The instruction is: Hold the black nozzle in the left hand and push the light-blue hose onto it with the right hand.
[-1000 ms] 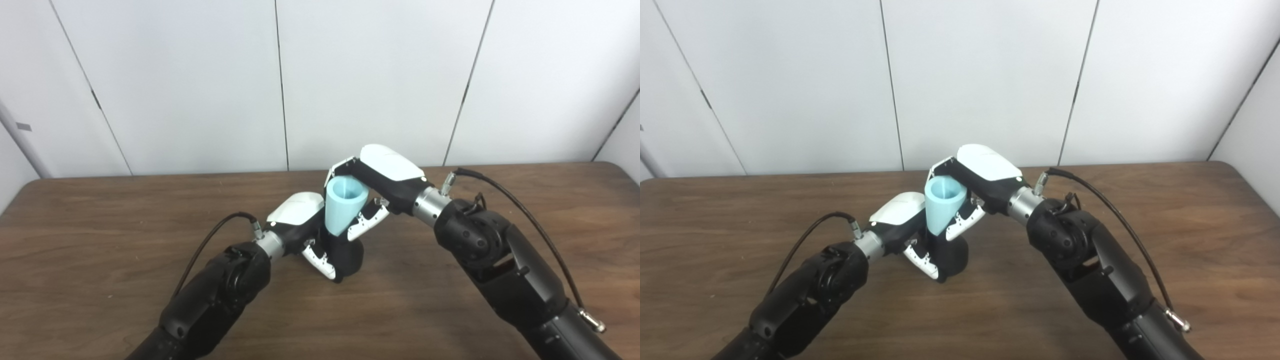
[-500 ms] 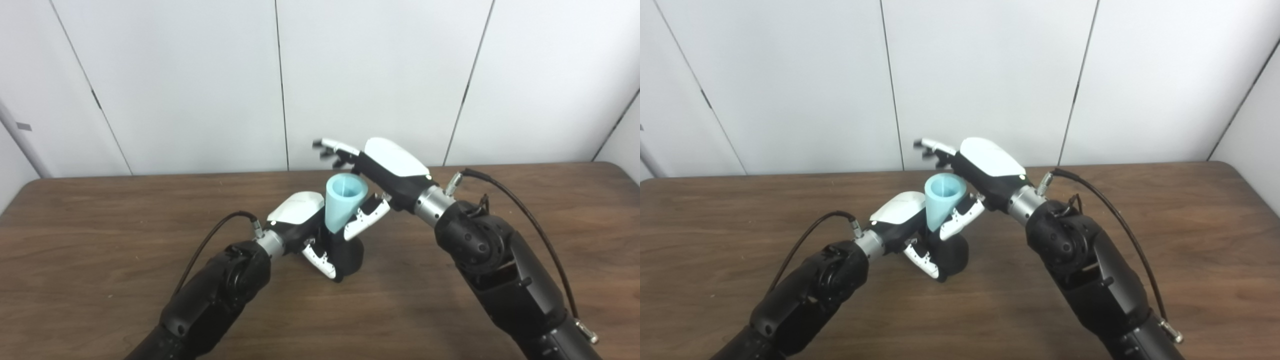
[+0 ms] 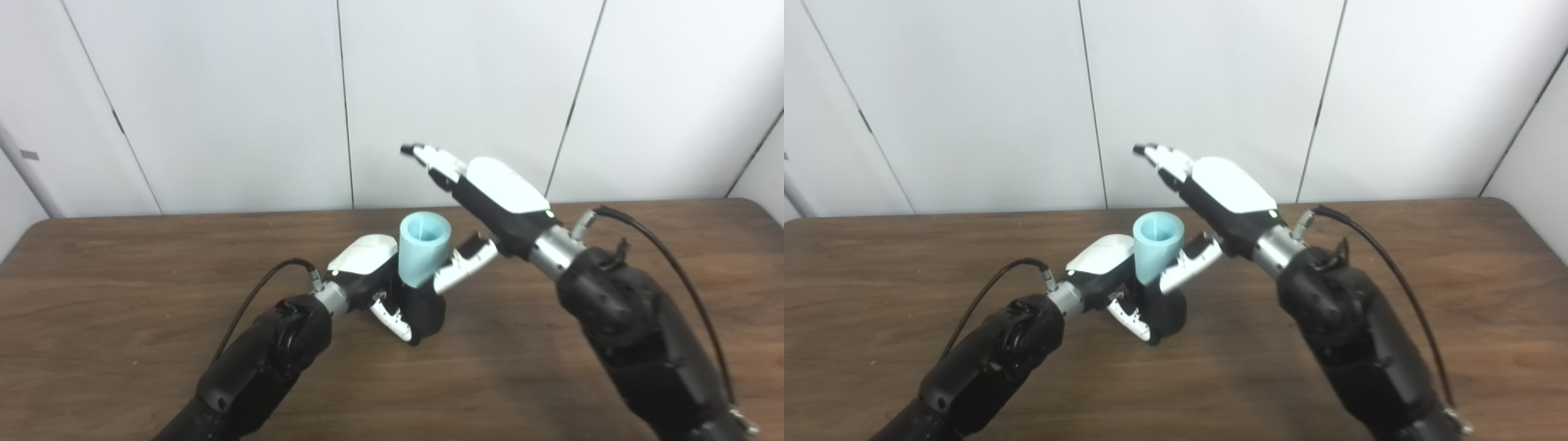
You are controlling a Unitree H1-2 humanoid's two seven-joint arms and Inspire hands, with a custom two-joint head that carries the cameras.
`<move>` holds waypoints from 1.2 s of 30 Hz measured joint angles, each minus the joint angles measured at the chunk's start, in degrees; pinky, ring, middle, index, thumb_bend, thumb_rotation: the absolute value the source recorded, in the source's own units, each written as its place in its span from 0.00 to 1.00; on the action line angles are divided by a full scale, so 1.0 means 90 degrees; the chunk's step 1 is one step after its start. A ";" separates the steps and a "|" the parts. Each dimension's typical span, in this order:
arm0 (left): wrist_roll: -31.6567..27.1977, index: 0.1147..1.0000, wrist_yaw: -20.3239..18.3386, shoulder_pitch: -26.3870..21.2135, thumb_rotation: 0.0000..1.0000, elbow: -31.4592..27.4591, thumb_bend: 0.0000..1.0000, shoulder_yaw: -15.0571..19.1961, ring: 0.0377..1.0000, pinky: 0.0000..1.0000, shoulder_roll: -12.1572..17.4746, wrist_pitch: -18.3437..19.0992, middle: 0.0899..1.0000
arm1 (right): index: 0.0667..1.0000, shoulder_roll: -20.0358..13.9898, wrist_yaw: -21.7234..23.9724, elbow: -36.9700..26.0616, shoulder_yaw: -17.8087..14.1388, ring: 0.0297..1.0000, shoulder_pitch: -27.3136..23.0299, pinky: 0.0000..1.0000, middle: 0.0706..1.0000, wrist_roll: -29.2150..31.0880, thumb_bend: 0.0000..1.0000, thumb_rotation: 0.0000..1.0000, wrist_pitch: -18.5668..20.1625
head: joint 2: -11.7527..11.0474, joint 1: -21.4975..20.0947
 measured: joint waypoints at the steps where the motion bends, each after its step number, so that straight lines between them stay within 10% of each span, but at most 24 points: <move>1: 0.0000 0.43 0.0000 0.0000 0.00 0.0001 0.53 0.0004 0.42 0.44 0.0002 0.0000 0.38 | 1.00 -0.0084 0.0104 -0.0043 -0.0018 1.00 0.0024 0.97 1.00 0.0109 0.73 0.70 -0.0015 | 0.0000 0.0000; 6: 0.0000 0.43 -0.0001 -0.0001 0.00 0.0002 0.53 0.0004 0.43 0.46 0.0001 0.0000 0.38 | 1.00 -0.0607 0.0600 -0.0310 0.0066 1.00 0.0197 1.00 1.00 0.0476 0.50 0.99 -0.0282 | 0.0000 -0.0010; 18: 0.0000 0.43 -0.0001 -0.0010 0.00 0.0018 0.53 0.0002 0.43 0.43 0.0003 -0.0017 0.39 | 1.00 -0.0877 0.1081 -0.0430 0.0256 1.00 0.0247 1.00 1.00 0.0597 0.68 1.00 -0.0894 | 0.0000 0.0029; 36: 0.0000 0.43 -0.0001 -0.0007 0.00 0.0018 0.53 0.0005 0.43 0.43 0.0001 -0.0016 0.38 | 1.00 -0.0739 0.1163 -0.0395 0.0077 1.00 0.0156 1.00 1.00 0.0603 0.66 1.00 -0.0735 | 0.0020 0.0029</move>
